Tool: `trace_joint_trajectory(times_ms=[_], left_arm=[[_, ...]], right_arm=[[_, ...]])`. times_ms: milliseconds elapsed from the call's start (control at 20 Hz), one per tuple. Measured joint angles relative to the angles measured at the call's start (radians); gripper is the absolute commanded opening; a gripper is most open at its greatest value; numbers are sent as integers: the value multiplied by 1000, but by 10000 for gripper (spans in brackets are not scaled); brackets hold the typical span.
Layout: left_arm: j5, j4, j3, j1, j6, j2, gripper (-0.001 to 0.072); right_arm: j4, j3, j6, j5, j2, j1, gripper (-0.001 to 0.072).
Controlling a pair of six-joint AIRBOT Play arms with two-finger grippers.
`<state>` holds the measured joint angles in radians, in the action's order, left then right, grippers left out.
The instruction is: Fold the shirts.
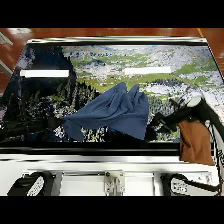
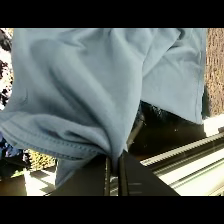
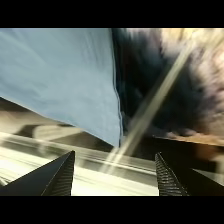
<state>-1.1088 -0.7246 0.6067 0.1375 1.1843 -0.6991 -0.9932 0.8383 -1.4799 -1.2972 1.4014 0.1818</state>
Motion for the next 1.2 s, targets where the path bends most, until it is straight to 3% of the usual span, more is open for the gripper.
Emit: trace_joint_trajectory(times_ms=[250,500,550,600,650,850,950,1200], left_arm=[[0,0,3,0,-4,0,42],[1,0,3,0,-6,0,42],[2,0,3,0,-6,0,42],[1,0,4,0,-6,0,42],[2,0,4,0,-6,0,42],[-1,-21,27,0,-6,0,41],[-20,-67,102,0,-6,0,41],[-103,-211,586,1,21,1,41]], right_arm=[[108,-154,11,126,-21,-4,631],[166,-185,-23,230,-6,-131,626],[173,-185,-29,244,5,-159,489],[190,-187,-27,266,21,-183,216],[192,-189,-15,288,34,-203,78],[215,-116,60,327,10,-231,74],[220,-25,105,277,-55,-229,74],[145,366,198,254,-343,-166,74]])
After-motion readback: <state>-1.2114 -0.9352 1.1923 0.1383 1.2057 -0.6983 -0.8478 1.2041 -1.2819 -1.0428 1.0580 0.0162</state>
